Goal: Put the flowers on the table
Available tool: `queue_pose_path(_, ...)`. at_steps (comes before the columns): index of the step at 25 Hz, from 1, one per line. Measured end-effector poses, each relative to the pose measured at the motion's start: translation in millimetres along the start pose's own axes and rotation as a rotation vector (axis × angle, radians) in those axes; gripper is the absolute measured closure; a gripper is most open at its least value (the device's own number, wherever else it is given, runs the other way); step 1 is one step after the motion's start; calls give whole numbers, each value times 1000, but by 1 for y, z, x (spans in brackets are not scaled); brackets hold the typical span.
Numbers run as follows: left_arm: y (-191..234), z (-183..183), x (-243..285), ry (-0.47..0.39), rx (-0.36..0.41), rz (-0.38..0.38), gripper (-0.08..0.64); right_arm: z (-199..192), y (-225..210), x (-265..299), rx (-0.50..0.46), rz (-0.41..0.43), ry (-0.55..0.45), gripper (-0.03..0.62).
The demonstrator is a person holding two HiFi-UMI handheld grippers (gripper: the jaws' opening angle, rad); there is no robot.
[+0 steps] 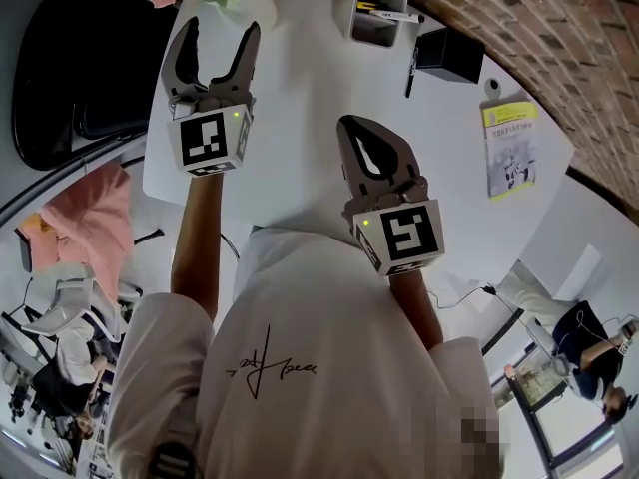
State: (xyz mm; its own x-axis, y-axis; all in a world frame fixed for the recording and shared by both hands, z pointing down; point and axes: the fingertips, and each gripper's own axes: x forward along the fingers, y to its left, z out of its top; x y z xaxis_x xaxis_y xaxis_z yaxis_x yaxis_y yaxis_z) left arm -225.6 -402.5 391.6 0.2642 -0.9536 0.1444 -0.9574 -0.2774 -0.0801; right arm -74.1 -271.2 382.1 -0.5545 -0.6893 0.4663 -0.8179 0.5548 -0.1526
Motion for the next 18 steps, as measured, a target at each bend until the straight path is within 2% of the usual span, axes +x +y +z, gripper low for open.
queue_pose_path(18,-27,19,-58,-8,1,-9,328,6,13,-46,-13,4,-63,568)
